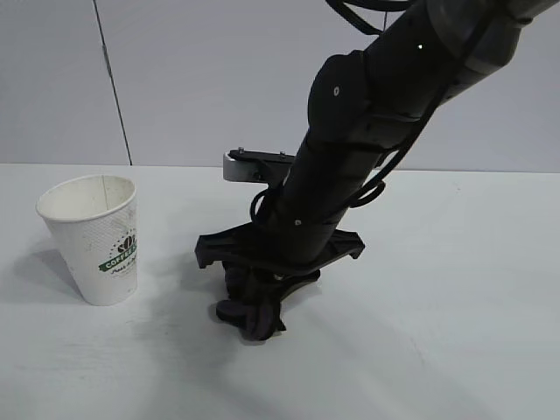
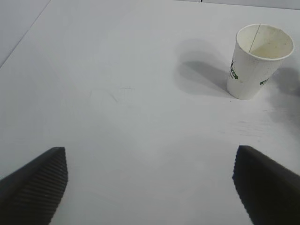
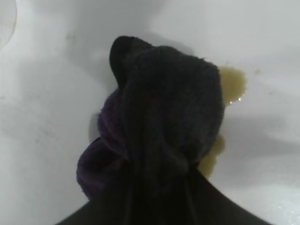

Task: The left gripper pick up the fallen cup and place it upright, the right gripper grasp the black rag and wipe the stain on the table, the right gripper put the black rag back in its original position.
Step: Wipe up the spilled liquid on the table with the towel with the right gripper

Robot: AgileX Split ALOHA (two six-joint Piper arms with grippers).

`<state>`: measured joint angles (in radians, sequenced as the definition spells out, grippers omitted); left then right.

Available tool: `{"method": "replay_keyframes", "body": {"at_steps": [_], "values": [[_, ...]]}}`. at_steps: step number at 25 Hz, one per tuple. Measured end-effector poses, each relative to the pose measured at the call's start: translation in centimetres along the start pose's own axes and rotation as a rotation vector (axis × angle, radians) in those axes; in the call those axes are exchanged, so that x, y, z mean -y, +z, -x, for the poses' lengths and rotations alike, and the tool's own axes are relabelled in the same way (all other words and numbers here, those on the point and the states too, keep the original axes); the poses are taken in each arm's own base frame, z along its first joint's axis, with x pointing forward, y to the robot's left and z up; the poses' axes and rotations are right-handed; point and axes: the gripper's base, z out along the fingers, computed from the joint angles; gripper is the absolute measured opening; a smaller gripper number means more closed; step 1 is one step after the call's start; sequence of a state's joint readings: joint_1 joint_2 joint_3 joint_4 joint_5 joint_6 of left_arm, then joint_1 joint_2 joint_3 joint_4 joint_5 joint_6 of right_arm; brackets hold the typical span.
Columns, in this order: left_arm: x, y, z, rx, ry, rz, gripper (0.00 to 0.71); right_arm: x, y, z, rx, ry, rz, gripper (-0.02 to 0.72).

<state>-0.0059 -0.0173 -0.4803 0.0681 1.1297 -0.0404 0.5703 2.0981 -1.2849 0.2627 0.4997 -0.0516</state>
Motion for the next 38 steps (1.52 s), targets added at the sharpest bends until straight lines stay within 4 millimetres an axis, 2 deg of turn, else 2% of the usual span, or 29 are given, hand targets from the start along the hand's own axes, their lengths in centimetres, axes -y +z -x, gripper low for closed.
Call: {"method": "replay_keyframes", "body": {"at_steps": [7,11,13,16,19,22,26,31,38], "values": [[0.0,0.0,0.0,0.0,0.0,0.0,0.689,4.1,-1.7,0.5,-0.105,0.046,-0.091,0.125],[0.0,0.0,0.0,0.0,0.0,0.0,0.689,4.6,-2.9,1.5,-0.147,0.048,-0.103,0.125],[0.0,0.0,0.0,0.0,0.0,0.0,0.689,3.8,-3.1,1.9,-0.137,0.069,-0.069,0.125],[0.0,0.0,0.0,0.0,0.0,0.0,0.689,1.2,-2.5,2.1,-0.093,0.079,-0.005,0.125],[0.0,0.0,0.0,0.0,0.0,0.0,0.689,-2.3,-1.3,2.1,-0.024,0.029,0.037,0.125],[0.0,0.0,0.0,0.0,0.0,0.0,0.689,-4.9,0.4,1.8,0.032,-0.021,0.056,0.125],[0.0,0.0,0.0,0.0,0.0,0.0,0.689,-6.0,2.0,1.6,0.075,-0.037,0.065,0.125],[0.0,0.0,0.0,0.0,0.0,0.0,0.689,-5.4,2.0,2.0,0.094,-0.012,0.062,0.125],[0.0,0.0,0.0,0.0,0.0,0.0,0.689,-0.1,1.5,3.3,0.094,0.124,0.02,0.125]]}}
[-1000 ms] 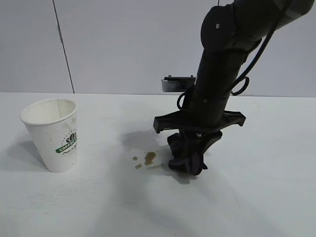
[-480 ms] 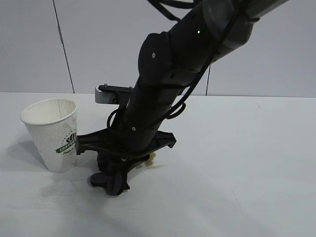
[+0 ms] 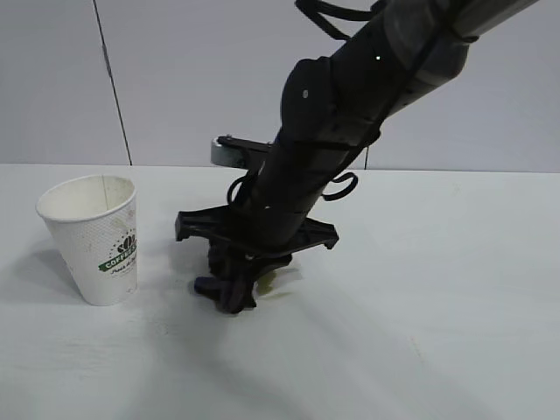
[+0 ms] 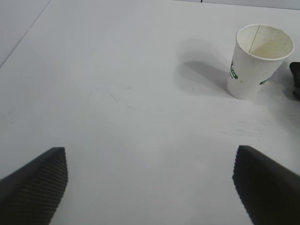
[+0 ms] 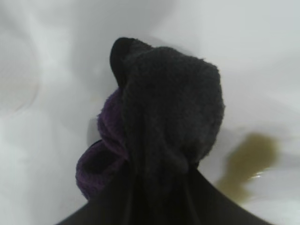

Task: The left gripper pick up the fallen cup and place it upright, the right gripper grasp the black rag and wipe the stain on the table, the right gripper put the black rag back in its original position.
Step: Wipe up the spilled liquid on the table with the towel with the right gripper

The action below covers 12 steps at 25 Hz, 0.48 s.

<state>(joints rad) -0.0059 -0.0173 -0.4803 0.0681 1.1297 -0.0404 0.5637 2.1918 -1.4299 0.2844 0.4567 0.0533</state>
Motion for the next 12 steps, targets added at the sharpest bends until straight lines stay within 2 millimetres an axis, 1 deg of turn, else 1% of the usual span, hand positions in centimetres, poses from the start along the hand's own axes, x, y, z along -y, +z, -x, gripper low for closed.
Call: {"method": "replay_keyframes", "body": {"at_steps": [2,4,9,12], "values": [[0.0,0.0,0.0,0.0,0.0,0.0,0.689,1.2,-0.4,0.4,-0.028,0.017,-0.015,0.125],[0.0,0.0,0.0,0.0,0.0,0.0,0.689,2.1,-0.9,0.7,-0.08,-0.007,-0.044,0.125],[0.0,0.0,0.0,0.0,0.0,0.0,0.689,4.3,-2.4,1.6,-0.217,-0.104,-0.195,0.125],[0.0,0.0,0.0,0.0,0.0,0.0,0.689,4.6,-3.5,2.2,-0.3,-0.13,-0.256,0.125]]}}
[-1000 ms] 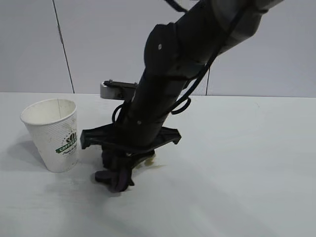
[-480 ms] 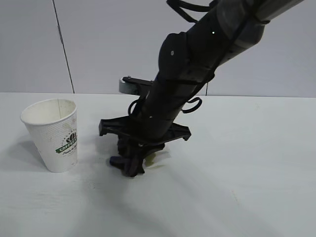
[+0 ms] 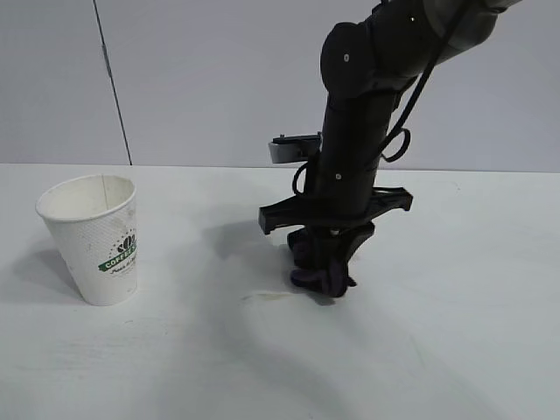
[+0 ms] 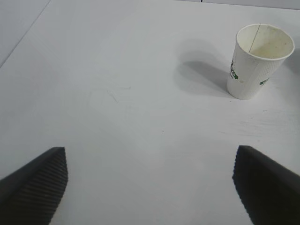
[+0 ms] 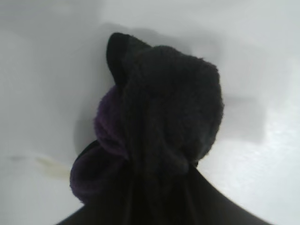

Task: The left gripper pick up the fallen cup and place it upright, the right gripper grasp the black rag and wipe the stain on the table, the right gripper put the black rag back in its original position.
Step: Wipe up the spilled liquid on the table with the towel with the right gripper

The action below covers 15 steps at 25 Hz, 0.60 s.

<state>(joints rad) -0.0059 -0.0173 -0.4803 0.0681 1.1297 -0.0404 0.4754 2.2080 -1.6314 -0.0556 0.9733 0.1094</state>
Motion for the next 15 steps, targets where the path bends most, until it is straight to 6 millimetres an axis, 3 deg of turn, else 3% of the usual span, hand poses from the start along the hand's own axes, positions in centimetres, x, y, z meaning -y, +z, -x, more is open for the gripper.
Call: {"method": "replay_keyframes", "body": {"at_steps": [6,9,12,15], "values": [[0.0,0.0,0.0,0.0,0.0,0.0,0.689,-1.7,-1.0,0.1,-0.048,0.042,0.162,0.125],[0.0,0.0,0.0,0.0,0.0,0.0,0.689,-4.0,-1.1,0.3,0.001,0.029,0.222,0.125],[0.0,0.0,0.0,0.0,0.0,0.0,0.689,-7.5,-1.0,0.2,0.049,-0.032,0.249,0.125],[0.0,0.0,0.0,0.0,0.0,0.0,0.689,-10.4,0.0,-0.3,0.049,-0.081,0.266,0.125]]}}
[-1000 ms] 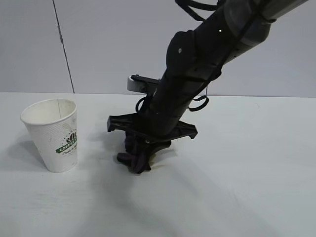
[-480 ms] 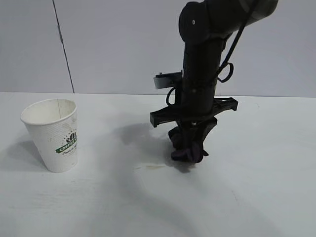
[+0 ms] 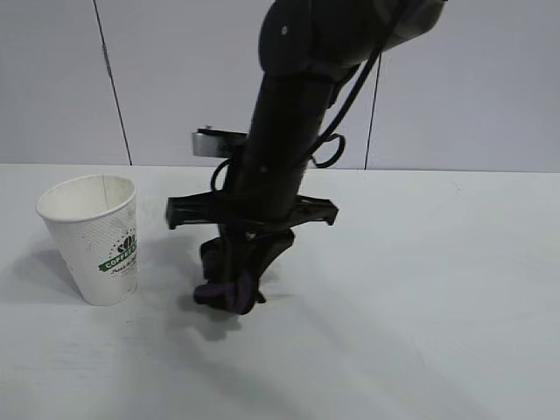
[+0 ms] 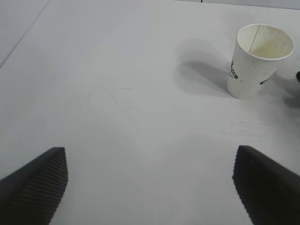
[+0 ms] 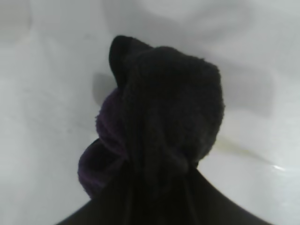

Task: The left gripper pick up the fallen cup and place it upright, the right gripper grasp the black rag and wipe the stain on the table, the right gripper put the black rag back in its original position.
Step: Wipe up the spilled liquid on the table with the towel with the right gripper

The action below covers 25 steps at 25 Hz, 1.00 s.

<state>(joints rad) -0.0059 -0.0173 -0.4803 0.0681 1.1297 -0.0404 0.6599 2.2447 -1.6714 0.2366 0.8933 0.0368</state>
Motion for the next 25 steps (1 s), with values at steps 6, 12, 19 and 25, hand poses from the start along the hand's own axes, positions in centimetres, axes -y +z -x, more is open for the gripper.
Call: {"method": "replay_keyframes", "body": {"at_steps": [6,12,19,25], "values": [[0.0,0.0,0.0,0.0,0.0,0.0,0.689,-0.6,1.7,-0.6,-0.045,0.003,-0.005,0.125],[0.0,0.0,0.0,0.0,0.0,0.0,0.689,2.1,0.9,-1.0,-0.126,-0.006,-0.116,0.125],[0.0,0.0,0.0,0.0,0.0,0.0,0.689,8.5,-0.9,-1.0,-0.185,0.027,-0.439,0.125],[0.0,0.0,0.0,0.0,0.0,0.0,0.689,9.7,-1.2,-1.5,-0.237,0.113,-0.391,0.125]]}}
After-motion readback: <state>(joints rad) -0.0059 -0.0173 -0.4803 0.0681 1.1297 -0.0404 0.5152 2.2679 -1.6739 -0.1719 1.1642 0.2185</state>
